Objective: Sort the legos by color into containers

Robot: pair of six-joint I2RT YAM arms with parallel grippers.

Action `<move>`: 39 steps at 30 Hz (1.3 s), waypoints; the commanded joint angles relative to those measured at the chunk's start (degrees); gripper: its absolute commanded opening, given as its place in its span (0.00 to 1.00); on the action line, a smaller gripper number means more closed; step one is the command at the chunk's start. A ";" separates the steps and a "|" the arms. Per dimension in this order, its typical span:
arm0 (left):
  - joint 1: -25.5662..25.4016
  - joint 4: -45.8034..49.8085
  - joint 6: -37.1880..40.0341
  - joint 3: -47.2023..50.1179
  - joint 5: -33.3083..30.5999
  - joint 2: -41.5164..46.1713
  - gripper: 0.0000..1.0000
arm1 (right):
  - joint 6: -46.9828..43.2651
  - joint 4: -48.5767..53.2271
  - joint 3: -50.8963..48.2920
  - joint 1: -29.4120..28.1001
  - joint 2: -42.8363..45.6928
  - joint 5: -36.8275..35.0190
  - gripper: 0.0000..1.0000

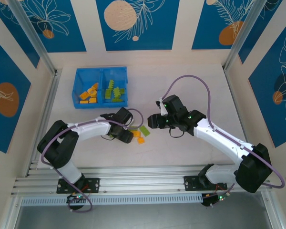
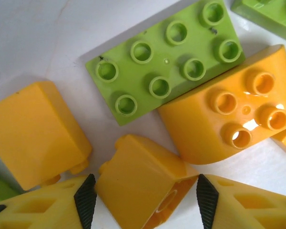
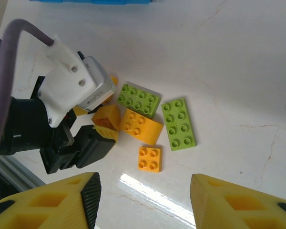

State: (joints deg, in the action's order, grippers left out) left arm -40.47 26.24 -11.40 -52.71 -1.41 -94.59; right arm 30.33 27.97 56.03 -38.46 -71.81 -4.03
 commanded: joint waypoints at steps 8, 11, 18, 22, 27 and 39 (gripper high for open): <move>-1.37 -3.01 -0.02 2.35 1.41 -4.27 0.46 | 2.29 0.73 0.09 0.14 1.00 2.45 0.54; -1.40 -3.38 -0.46 2.26 1.50 -3.95 0.37 | 2.57 0.91 -0.21 0.12 1.50 3.46 0.55; -1.34 -4.71 -2.70 2.90 2.55 1.53 0.24 | 3.83 1.53 -0.87 0.09 3.52 8.77 0.55; -1.27 -3.73 -3.59 2.10 2.28 6.56 0.22 | 4.49 1.49 -1.44 0.14 5.19 7.97 0.56; 0.21 1.69 -3.32 -0.64 -3.49 12.99 0.22 | 5.02 1.30 -1.45 0.20 6.67 7.31 0.56; 28.95 5.18 -1.92 -20.86 -11.37 8.41 0.22 | 6.76 0.12 -1.46 0.22 8.35 6.79 0.58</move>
State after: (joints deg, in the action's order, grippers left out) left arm -15.84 30.00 -12.58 -68.88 -10.44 -82.48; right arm 35.77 28.73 55.35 -38.44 -64.93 2.13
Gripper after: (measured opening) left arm 0.321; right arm 0.582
